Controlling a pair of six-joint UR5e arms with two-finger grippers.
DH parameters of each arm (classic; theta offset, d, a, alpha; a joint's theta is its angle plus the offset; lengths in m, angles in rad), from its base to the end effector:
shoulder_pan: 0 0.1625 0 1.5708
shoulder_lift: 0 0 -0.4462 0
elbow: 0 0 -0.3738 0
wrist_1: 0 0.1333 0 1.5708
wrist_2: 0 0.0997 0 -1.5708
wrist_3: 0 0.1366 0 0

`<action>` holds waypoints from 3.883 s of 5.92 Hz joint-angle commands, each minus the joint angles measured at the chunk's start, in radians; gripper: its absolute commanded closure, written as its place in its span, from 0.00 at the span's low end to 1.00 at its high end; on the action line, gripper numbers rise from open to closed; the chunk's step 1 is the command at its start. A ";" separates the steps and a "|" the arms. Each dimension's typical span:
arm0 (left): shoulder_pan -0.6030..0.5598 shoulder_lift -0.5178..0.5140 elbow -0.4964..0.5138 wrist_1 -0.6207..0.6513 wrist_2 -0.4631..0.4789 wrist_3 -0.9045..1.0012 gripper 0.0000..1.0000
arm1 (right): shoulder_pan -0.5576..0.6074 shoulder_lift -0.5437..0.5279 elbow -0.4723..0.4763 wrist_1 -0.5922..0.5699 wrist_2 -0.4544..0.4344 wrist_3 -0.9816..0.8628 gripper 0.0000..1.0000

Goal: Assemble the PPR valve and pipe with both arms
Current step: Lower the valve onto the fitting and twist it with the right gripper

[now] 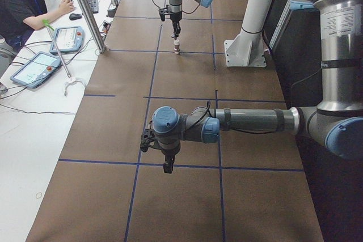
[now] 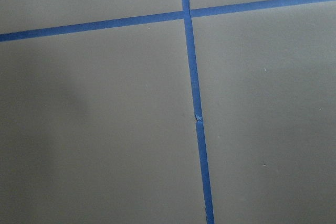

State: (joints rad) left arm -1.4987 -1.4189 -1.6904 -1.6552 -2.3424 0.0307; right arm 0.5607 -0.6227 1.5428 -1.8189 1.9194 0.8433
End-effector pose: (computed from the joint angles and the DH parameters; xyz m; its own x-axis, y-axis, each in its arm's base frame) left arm -0.0084 -0.4124 0.7082 0.7098 0.1184 -0.6944 -0.0938 0.9929 0.0734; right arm -0.5864 -0.4705 0.1637 0.7076 -0.2937 0.6427 0.2020 0.9556 0.2144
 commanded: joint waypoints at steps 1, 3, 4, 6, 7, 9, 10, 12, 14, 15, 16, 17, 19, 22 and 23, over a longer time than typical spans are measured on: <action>0.000 0.002 -0.002 0.000 0.000 0.000 0.00 | -0.001 0.000 -0.009 0.001 0.000 0.002 1.00; 0.000 0.002 0.000 0.000 0.000 0.000 0.00 | -0.008 0.000 -0.009 0.000 0.000 0.008 1.00; 0.000 0.002 -0.002 0.000 0.000 0.000 0.00 | -0.013 0.000 -0.009 0.000 0.000 0.010 1.00; 0.000 0.002 0.000 0.000 0.000 0.000 0.00 | -0.021 -0.003 -0.010 0.000 -0.003 0.011 1.00; 0.000 0.002 0.000 0.000 0.000 0.000 0.00 | -0.021 -0.003 -0.010 0.000 -0.003 0.011 1.00; 0.000 0.000 0.000 0.000 0.000 0.000 0.00 | -0.024 -0.015 -0.013 0.001 -0.007 0.011 1.00; 0.000 0.000 0.000 0.000 0.000 0.000 0.00 | -0.024 -0.014 -0.018 0.003 -0.007 0.011 0.99; 0.000 0.000 0.000 0.000 0.000 0.000 0.00 | -0.024 -0.014 -0.021 0.004 -0.007 0.010 0.85; 0.000 -0.002 0.003 0.000 0.000 0.000 0.00 | -0.024 -0.012 -0.029 0.006 -0.008 0.011 0.77; 0.000 -0.002 0.003 0.000 0.000 0.000 0.00 | -0.025 -0.011 -0.030 0.007 -0.008 0.013 0.77; 0.000 -0.002 0.005 0.000 0.000 0.000 0.00 | -0.027 -0.011 -0.030 0.007 -0.008 0.013 0.78; 0.000 -0.002 0.006 0.000 0.000 0.000 0.00 | -0.030 -0.009 -0.030 0.007 -0.008 0.013 0.78; 0.000 -0.003 0.011 0.000 0.002 0.000 0.00 | -0.035 -0.011 -0.030 0.007 -0.008 0.013 0.70; 0.000 -0.003 0.012 0.000 0.002 0.000 0.00 | -0.036 -0.012 -0.032 0.009 -0.008 0.002 0.09; 0.000 -0.003 0.012 0.000 0.002 0.000 0.00 | -0.036 -0.012 -0.030 0.007 -0.008 0.000 0.03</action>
State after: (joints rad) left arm -1.4987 -1.4220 -1.6783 -1.6552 -2.3408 0.0307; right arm 0.5247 -0.6349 1.5117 -1.8108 1.9114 0.8457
